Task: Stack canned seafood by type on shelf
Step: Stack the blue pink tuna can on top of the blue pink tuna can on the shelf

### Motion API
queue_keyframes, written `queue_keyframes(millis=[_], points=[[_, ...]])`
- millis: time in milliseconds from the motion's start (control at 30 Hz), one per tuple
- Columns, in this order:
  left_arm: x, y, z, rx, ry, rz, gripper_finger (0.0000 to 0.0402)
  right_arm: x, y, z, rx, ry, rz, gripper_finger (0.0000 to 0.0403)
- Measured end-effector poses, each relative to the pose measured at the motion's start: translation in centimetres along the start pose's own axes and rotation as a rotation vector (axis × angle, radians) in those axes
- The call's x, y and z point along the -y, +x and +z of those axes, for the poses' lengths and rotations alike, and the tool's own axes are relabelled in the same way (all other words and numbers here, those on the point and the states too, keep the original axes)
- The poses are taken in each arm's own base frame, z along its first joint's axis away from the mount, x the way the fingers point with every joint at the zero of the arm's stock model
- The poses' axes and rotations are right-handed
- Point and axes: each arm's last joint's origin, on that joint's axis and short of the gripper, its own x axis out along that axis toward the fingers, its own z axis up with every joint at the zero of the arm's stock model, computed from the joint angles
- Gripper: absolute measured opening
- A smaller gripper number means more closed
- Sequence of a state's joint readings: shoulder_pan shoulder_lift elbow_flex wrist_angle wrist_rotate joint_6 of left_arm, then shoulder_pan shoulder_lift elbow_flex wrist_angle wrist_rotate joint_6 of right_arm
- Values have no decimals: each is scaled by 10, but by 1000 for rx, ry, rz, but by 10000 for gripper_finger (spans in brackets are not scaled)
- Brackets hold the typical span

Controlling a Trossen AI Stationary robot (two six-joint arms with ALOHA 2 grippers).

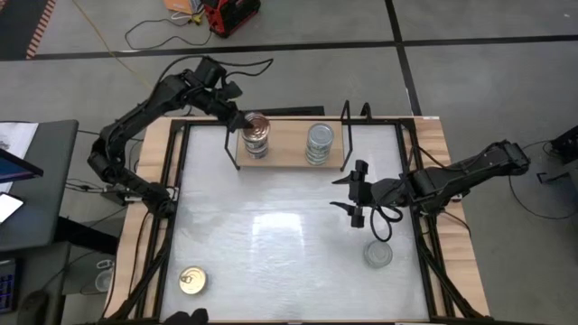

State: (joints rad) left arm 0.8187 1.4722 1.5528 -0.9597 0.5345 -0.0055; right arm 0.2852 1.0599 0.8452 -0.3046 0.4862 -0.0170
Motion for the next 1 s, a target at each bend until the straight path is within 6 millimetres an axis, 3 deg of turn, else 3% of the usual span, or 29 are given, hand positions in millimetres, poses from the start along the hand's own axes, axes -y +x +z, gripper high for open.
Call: queue_keyframes(millis=[533,1000], points=[[-17,-9,0,23,-92,5,190,0,0,1,7,-5,0,292],[-15,-6,5,68,-117,-12,190,0,0,1,10,-6,0,292]])
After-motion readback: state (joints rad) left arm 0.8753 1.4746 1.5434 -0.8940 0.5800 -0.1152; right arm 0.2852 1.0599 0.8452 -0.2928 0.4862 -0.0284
